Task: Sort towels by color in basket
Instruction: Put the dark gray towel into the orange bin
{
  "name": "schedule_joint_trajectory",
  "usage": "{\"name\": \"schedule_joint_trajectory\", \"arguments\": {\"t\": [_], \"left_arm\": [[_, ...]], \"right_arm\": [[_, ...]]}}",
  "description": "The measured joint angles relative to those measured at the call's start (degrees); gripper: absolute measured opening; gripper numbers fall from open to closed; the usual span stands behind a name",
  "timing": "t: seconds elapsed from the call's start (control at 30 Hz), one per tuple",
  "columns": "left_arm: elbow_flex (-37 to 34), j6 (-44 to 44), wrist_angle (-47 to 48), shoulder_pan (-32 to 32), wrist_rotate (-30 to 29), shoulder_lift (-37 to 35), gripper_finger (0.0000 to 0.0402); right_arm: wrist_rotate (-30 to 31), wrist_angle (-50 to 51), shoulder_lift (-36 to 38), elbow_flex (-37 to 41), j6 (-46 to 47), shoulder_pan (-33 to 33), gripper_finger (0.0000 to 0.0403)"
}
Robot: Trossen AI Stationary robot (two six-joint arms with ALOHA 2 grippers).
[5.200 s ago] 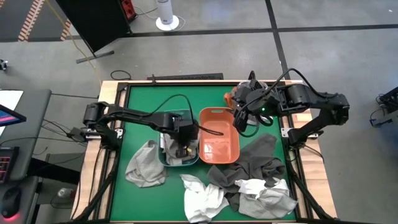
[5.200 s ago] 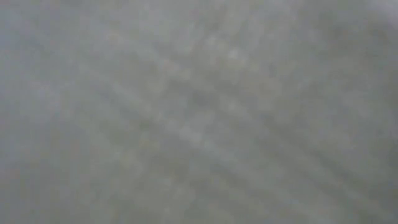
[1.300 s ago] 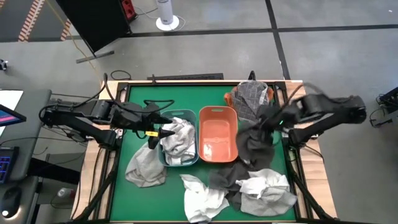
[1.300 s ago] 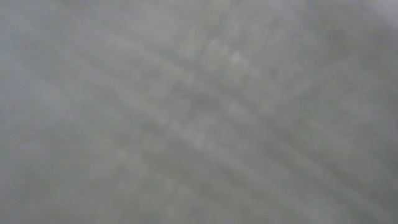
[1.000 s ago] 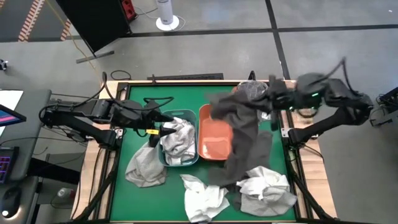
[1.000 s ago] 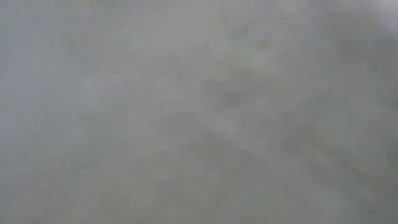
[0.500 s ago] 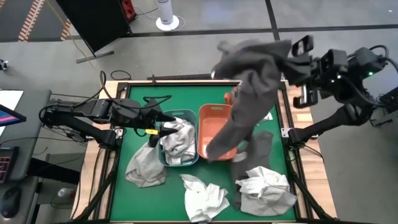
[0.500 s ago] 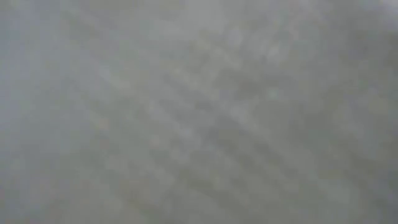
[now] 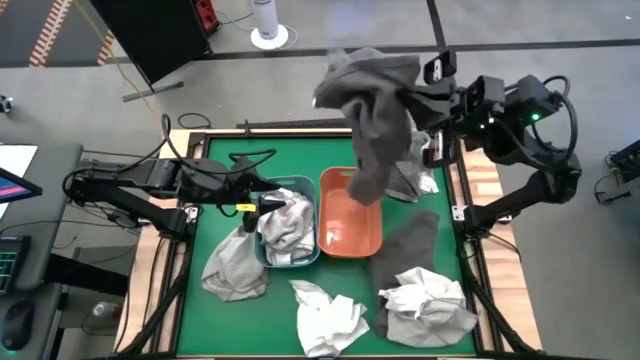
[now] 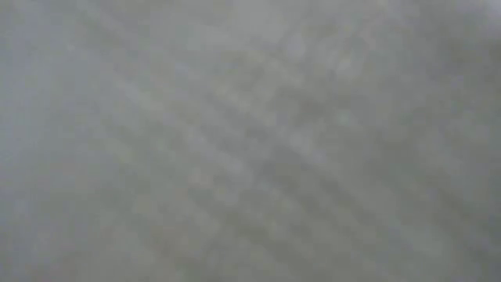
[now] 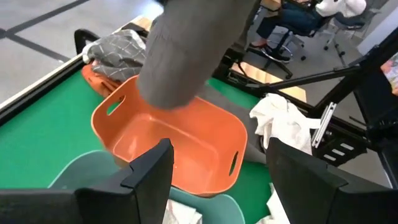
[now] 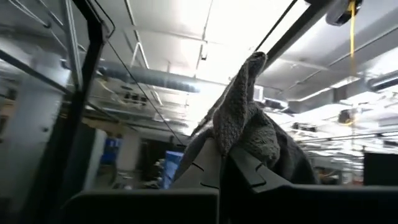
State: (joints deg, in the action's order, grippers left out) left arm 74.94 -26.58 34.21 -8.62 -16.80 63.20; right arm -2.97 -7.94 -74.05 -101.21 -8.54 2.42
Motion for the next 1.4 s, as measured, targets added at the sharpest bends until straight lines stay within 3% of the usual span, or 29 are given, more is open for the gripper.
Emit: {"name": "schedule_joint_trajectory", "arguments": {"t": [0.23, 0.47, 0.6, 0.73, 0.9, 1.0, 1.13, 1.2, 1.4], "left_arm": [[0.00, -0.23, 0.89, 0.00, -0.02, 0.00, 0.0245], [0.00, -0.12, 0.89, 0.02, -0.50, 0.00, 0.0245], [0.00, -0.15, 0.91, 0.02, -0.50, 0.00, 0.0245], [0.00, -0.14, 1.10, 0.04, -0.51, 0.00, 0.0245], [0.00, -0.20, 1.10, 0.92, -0.61, 0.00, 0.0245], [0.00, -1.24, 1.10, 1.61, -0.70, 0.00, 0.0245], [0.00, -2.62, 1.10, 2.17, -0.66, 0.00, 0.0245], [0.00, -3.14, 1.09, 2.25, -0.66, 0.00, 0.0245], [0.00, -4.53, 1.08, 2.45, -0.62, 0.00, 0.0245]], "right_arm": [[-7.35, 7.93, -0.36, 0.02, 5.11, 0.76, 0.0026], [-6.30, 17.57, 0.36, 0.02, 6.83, 0.82, 0.0027], [3.75, 30.18, 1.56, 0.02, 3.63, 1.37, 0.0026], [19.17, 40.83, 1.64, 0.02, 1.35, 1.48, 0.0026], [37.76, 43.56, 1.60, 0.04, 1.21, 1.92, 0.0026], [43.97, 45.40, 1.65, 0.02, -2.41, 1.88, 0.0026], [43.64, 51.82, 0.86, 0.02, -4.81, 1.83, 0.0026], [40.57, 54.96, 0.40, 0.09, -3.07, 1.70, 0.0026], [10.80, 58.75, -0.13, 0.07, -0.59, 1.85, 0.0029]]}}
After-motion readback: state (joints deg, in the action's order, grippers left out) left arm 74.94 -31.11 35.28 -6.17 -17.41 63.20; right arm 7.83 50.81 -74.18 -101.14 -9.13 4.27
